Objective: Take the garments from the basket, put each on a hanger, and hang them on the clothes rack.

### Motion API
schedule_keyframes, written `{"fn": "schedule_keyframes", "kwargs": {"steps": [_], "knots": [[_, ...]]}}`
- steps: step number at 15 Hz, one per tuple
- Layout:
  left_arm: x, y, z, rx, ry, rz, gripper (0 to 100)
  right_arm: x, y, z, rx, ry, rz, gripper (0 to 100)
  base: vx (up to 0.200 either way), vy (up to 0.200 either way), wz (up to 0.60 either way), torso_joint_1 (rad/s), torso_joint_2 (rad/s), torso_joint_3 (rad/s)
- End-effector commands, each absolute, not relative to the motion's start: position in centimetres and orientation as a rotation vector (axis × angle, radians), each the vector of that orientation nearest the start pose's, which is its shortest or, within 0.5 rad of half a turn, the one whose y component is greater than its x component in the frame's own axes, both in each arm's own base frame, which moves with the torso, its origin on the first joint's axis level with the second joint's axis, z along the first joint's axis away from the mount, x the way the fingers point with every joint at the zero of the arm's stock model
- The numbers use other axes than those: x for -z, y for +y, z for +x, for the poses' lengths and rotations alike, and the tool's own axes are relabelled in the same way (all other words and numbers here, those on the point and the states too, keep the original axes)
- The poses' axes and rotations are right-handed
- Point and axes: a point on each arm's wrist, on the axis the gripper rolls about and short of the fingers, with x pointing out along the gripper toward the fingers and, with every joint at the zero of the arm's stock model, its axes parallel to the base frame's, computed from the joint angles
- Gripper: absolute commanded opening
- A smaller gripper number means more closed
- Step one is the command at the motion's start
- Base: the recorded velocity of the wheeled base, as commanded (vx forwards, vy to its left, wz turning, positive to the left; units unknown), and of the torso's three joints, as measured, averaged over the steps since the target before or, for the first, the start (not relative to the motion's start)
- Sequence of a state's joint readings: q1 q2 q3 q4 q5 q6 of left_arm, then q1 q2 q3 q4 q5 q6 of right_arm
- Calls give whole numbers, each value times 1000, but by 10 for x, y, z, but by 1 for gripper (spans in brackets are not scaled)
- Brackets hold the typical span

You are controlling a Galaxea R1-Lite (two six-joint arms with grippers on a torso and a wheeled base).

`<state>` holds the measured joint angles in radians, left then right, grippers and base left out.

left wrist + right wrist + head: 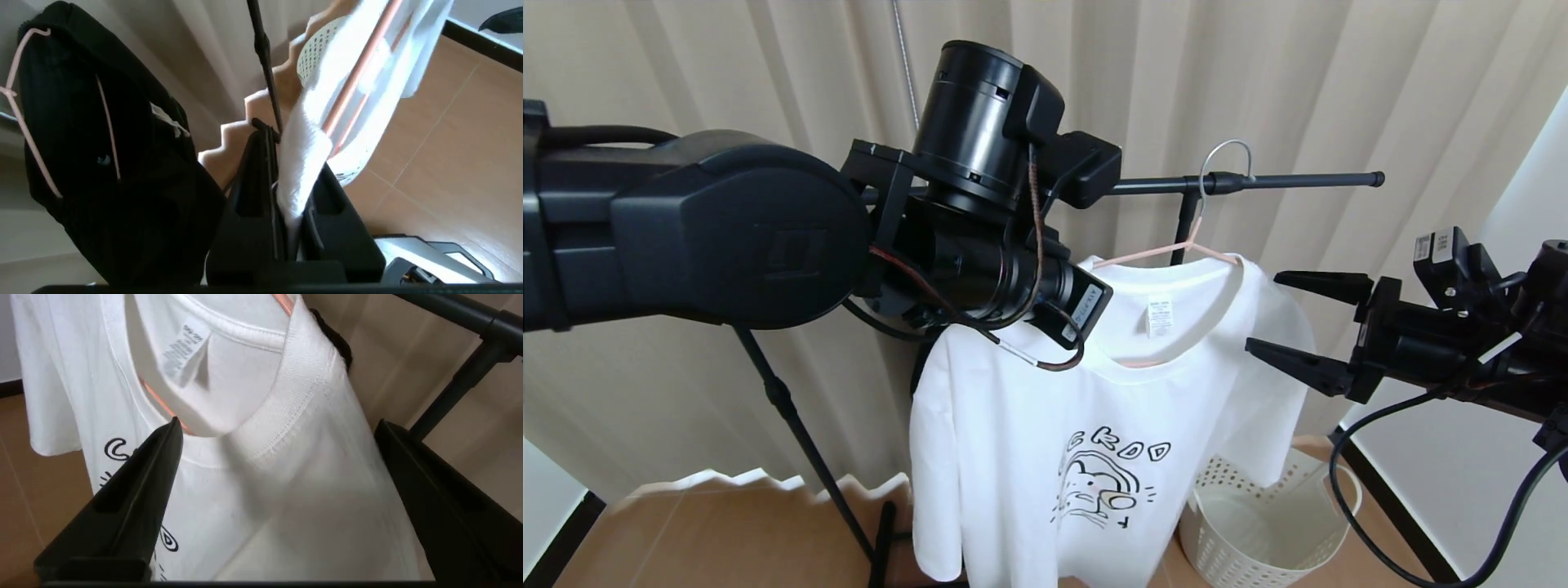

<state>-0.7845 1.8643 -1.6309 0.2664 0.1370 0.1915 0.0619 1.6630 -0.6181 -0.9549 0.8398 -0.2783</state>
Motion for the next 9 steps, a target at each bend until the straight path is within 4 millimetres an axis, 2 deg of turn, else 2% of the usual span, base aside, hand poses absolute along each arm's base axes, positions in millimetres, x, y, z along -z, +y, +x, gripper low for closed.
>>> {"fn": "schedule_keyframes", "kwargs": {"steps": [1, 9], "knots": [[-275, -252, 258, 659, 375, 403, 0, -178, 30, 274, -894, -43, -226, 100, 0, 0, 0, 0, 0, 0], [-275, -232, 240, 628, 293, 370, 0, -184, 12, 282, -822, -57, -236, 100, 0, 0, 0, 0, 0, 0]]}}
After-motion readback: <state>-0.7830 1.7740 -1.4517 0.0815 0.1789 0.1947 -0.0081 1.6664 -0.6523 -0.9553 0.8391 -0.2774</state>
